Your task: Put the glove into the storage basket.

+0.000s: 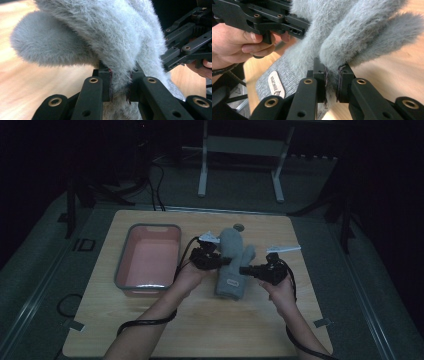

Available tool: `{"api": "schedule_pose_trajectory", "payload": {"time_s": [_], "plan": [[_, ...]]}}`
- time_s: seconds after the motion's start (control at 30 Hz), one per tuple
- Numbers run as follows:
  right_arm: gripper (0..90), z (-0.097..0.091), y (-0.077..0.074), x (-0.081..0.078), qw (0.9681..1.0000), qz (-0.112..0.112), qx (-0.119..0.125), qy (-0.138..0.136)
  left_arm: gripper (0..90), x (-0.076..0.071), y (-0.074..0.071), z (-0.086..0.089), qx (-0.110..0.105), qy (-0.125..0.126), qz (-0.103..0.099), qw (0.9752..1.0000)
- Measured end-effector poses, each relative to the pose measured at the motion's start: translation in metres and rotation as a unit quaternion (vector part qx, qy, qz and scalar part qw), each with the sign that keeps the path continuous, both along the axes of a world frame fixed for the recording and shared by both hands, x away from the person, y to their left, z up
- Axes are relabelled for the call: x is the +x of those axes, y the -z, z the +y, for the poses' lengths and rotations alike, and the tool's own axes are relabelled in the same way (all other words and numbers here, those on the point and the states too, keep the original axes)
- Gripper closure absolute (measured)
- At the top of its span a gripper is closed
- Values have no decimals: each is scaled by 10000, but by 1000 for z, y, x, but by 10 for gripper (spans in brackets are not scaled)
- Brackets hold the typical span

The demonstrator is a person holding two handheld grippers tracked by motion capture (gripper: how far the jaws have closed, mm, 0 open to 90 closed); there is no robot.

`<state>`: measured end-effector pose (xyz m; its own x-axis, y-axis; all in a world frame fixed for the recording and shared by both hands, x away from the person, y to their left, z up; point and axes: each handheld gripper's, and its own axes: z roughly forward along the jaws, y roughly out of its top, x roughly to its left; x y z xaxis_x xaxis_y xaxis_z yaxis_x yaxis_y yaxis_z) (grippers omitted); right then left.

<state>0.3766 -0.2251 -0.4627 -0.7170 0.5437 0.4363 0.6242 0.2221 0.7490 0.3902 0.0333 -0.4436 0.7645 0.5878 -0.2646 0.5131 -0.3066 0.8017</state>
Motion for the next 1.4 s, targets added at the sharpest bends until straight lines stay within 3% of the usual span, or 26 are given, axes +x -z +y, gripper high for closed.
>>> {"api": "schedule_pose_trajectory", "payload": {"time_s": [0.43,0.8,0.97,1.1,1.23,1.4], "plan": [[814,75,-44,29,9992,-160,151,-340,794,7,-46,77,113,-444,-252,9986],[814,161,-59,45,9971,-201,75,-736,792,5,-54,159,118,-888,-171,9958],[814,200,-54,52,9961,-145,-37,-872,792,6,-45,192,160,-1121,-32,9936],[814,223,-41,57,9958,-40,-229,-882,792,9,-27,207,204,-1274,144,9915],[814,237,-23,62,9954,61,-489,-822,791,15,-3,213,171,-1402,391,9892],[814,246,2,68,9932,240,-853,-754,790,24,22,211,421,-1456,667,9862]]}}
